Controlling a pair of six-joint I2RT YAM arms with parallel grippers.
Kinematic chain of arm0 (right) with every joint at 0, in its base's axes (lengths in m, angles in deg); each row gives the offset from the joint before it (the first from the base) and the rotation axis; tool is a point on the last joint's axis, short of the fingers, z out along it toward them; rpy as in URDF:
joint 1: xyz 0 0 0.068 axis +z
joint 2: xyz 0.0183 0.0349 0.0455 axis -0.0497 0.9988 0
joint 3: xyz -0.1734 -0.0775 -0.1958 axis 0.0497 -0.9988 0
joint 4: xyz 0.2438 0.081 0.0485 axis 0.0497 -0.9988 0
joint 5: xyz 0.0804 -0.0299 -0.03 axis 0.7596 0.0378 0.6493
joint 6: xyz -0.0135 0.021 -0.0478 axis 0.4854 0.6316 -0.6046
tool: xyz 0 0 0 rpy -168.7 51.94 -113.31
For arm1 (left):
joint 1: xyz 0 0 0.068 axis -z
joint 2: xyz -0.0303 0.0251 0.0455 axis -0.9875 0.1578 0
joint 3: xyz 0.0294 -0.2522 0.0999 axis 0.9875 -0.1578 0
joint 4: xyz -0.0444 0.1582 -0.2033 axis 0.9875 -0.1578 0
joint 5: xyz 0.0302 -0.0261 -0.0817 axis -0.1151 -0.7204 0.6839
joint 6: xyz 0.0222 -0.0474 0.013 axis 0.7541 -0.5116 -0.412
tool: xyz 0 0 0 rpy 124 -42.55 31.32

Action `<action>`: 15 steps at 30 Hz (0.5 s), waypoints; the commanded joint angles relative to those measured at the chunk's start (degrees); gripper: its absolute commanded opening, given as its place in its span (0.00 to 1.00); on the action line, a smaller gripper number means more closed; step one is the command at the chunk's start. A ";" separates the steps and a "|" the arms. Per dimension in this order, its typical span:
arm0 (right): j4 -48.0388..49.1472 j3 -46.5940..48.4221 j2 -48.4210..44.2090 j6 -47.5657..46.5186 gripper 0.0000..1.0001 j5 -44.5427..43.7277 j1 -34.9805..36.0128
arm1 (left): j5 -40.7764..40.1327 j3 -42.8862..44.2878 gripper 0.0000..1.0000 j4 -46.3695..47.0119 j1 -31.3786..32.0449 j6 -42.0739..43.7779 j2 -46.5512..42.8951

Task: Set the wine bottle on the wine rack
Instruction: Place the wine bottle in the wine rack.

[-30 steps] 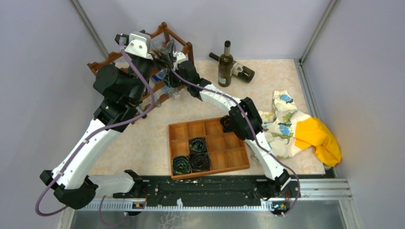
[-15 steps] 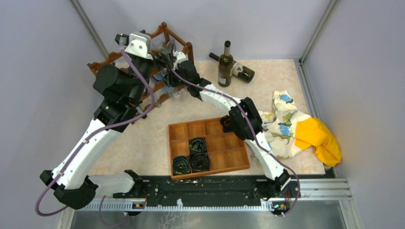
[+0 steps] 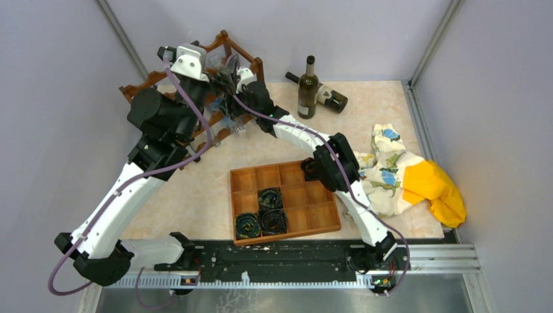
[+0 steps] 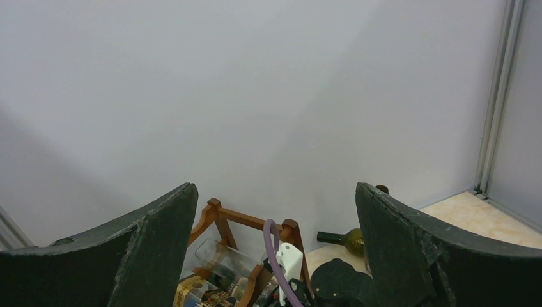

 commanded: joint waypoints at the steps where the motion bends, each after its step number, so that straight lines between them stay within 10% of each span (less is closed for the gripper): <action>1: 5.90 -0.99 -6.92 -2.74 0.57 2.38 0.18 | 0.54 -0.13 0.99 2.01 -0.20 -0.20 -1.02; 15: 12.29 -12.94 -13.69 -8.14 0.68 13.85 -1.01 | -3.27 8.82 0.99 -5.95 -0.33 2.04 1.94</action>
